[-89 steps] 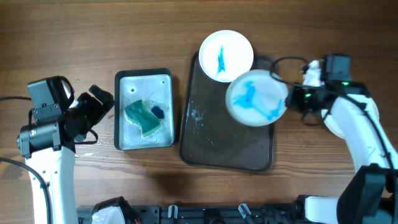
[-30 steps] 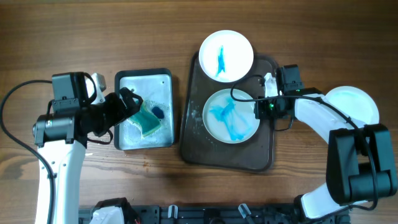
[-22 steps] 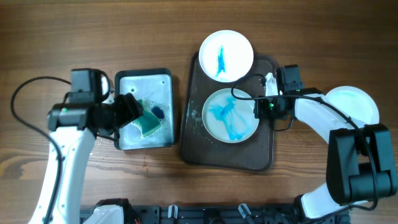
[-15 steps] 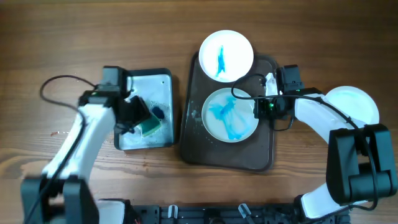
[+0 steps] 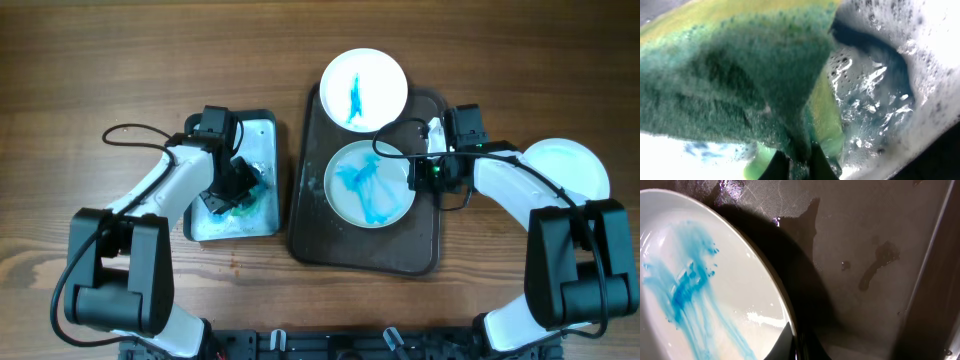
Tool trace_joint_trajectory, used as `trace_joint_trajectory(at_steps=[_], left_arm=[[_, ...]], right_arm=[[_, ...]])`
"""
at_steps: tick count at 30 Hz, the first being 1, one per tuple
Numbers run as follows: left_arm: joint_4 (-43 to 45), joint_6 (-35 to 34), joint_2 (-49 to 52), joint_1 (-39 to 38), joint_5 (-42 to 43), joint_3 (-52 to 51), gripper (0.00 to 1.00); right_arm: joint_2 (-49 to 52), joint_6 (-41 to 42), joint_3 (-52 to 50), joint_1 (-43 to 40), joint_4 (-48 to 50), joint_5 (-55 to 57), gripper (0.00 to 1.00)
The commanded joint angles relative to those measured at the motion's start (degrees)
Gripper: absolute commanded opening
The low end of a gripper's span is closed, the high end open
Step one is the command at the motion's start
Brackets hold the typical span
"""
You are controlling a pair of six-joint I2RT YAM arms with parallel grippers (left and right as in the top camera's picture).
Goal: Clean dirty plates on tray and stack at the side
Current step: 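Dip and rub the sponge in the soapy water with the left gripper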
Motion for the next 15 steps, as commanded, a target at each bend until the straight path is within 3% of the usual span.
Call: trace_joint_trajectory(at_steps=[1,3,4,6,12,15], left_arm=[[-5.35,1.62,0.26,-0.42,-1.84,2.93,0.11],[-7.5,2.27,-0.81,-0.42,-1.9,4.96,0.29],[-8.11,2.47,-1.25,-0.42,-2.34,5.62,0.45],[-8.41,2.4,-2.01,-0.42,-4.63,6.01,0.54],[-6.47,-0.66,-1.68,-0.42,-17.31,4.13,0.55],[-3.76,-2.6,-1.14,-0.42,-19.76,2.12,0.46]], right_arm=[[1.92,1.55,-0.52,0.2,-0.59,2.45,0.04],[1.92,1.55,-0.52,0.2,-0.7,2.43,0.04],[1.92,1.53,-0.52,0.2,-0.76,2.43,0.04],[1.92,1.53,-0.52,0.2,-0.92,2.43,0.04],[1.92,1.55,-0.52,0.2,-1.11,2.43,0.04],[1.92,1.55,-0.52,0.2,-1.14,2.43,0.04]])
